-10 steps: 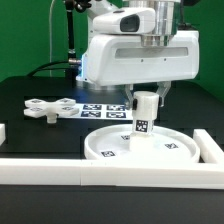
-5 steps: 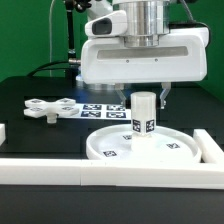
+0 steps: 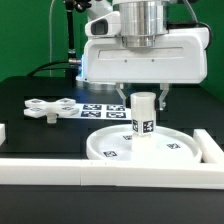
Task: Assemble round table
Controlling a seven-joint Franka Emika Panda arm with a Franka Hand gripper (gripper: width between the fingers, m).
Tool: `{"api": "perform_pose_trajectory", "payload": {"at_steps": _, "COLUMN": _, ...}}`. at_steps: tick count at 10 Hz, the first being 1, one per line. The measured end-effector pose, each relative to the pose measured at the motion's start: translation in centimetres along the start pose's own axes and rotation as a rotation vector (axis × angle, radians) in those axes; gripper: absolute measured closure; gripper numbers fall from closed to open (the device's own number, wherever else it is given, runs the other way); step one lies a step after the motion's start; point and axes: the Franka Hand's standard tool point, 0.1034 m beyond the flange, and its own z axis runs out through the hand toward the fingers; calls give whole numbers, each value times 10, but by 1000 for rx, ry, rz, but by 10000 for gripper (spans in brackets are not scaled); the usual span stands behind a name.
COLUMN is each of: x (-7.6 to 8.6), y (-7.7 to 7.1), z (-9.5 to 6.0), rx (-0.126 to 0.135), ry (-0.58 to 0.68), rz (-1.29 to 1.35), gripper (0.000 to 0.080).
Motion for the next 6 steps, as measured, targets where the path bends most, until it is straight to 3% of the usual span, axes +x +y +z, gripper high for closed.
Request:
{"api": "perform_pose_trajectory", "payload": {"at_steps": 4, "x": -1, "y": 2, "z": 0, "rx": 48, "ry": -32, "rz": 514, "gripper": 390}}
{"api": "perform_pose_trajectory", "payload": {"at_steps": 6, "x": -6, "y": -4, "z": 1, "rx": 58, "ry": -50, "rz": 739, "gripper": 390}}
